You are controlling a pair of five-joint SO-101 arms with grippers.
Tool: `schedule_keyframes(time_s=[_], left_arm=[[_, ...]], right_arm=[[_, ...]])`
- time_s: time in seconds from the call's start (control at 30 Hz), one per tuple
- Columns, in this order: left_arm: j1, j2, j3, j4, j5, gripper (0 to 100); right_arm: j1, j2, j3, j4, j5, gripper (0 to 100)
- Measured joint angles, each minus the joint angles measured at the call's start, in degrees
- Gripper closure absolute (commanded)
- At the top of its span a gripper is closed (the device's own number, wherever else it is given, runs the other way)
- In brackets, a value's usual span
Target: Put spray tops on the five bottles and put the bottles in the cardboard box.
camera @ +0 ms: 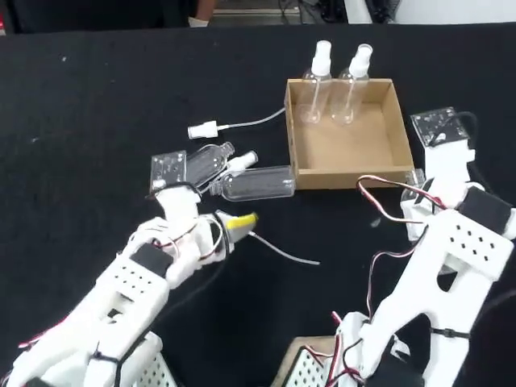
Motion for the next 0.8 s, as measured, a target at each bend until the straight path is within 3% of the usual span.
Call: schedule_keyframes(time_s=[0.3,0.7,0.8], left_arm=[[-0.7,19.8,-10.5,-1.6,3.1,68],[-1.8,42.2,-32.0,12.0,11.7,69],[-1.8,43.9,-33.8,14.3,12.2,75]], right_arm=[[-0.5,0.0,6.5,-6.5,0.0,98.8],[-0.5,0.0,8.0,-7.1,0.0,98.8],[-0.5,0.0,8.0,-7.1,0.0,98.8]])
